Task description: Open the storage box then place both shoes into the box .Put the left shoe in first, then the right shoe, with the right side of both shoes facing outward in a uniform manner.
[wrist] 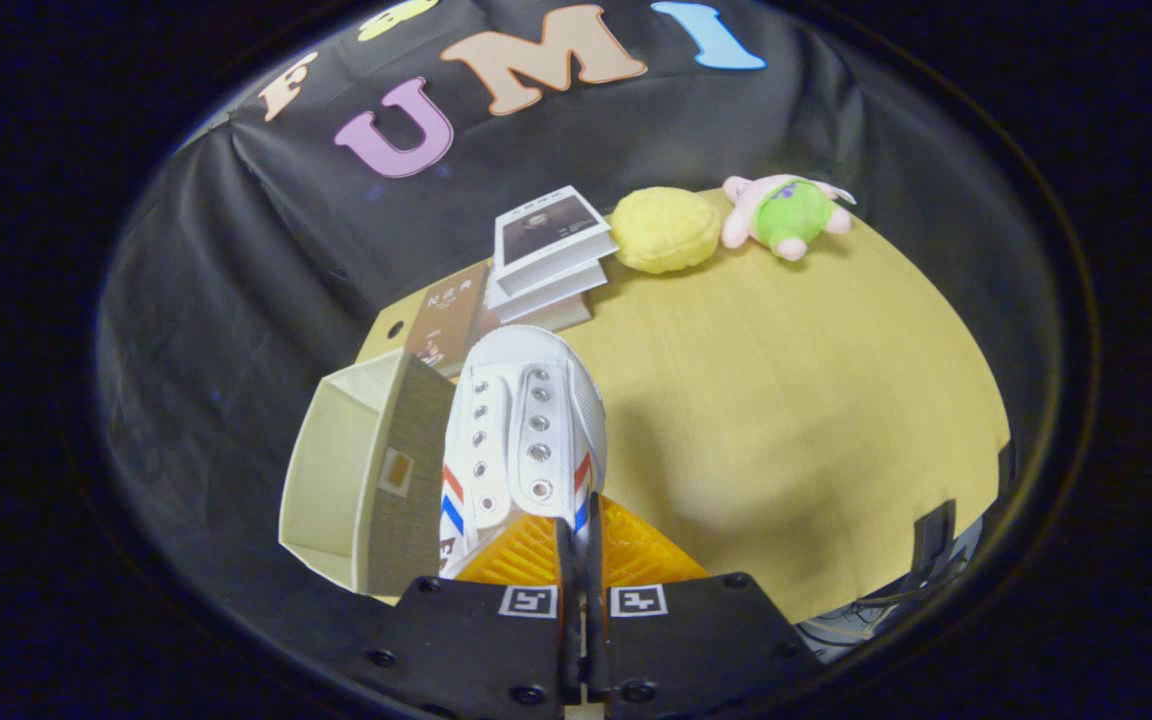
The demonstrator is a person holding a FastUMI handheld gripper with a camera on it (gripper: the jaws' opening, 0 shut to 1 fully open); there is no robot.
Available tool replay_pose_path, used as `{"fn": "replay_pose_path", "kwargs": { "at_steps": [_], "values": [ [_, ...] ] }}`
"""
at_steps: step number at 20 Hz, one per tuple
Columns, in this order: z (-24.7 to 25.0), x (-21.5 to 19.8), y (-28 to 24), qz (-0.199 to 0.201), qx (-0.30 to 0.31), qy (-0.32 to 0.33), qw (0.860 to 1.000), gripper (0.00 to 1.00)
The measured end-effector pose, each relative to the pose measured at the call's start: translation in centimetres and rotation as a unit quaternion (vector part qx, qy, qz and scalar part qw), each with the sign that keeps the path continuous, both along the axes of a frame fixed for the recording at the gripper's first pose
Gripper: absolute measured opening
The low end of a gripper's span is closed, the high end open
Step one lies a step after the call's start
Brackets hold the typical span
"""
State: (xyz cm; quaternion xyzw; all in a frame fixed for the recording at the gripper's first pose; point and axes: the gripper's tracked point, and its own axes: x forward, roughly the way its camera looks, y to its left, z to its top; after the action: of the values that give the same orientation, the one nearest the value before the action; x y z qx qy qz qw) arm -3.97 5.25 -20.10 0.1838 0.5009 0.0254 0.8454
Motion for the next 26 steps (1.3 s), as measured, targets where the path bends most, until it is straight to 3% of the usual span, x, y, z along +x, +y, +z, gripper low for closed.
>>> {"fn": "replay_pose_path", "kwargs": {
  "at_steps": [15, 17, 19, 25, 26],
  "values": [
    [3.3, 4.1, 15.6, 0.042, 0.038, -0.02, 0.998, 0.05],
    [2.8, 3.9, 16.9, 0.053, 0.043, -0.012, 0.998, 0.24],
    [3.5, 4.0, 19.3, 0.063, 0.086, -0.02, 0.994, 0.44],
    [8.1, 6.4, 14.8, 0.061, 0.048, -0.128, 0.989, 1.0],
    [8.9, 6.7, 13.7, 0.059, 0.04, -0.149, 0.986, 1.0]
  ]
}}
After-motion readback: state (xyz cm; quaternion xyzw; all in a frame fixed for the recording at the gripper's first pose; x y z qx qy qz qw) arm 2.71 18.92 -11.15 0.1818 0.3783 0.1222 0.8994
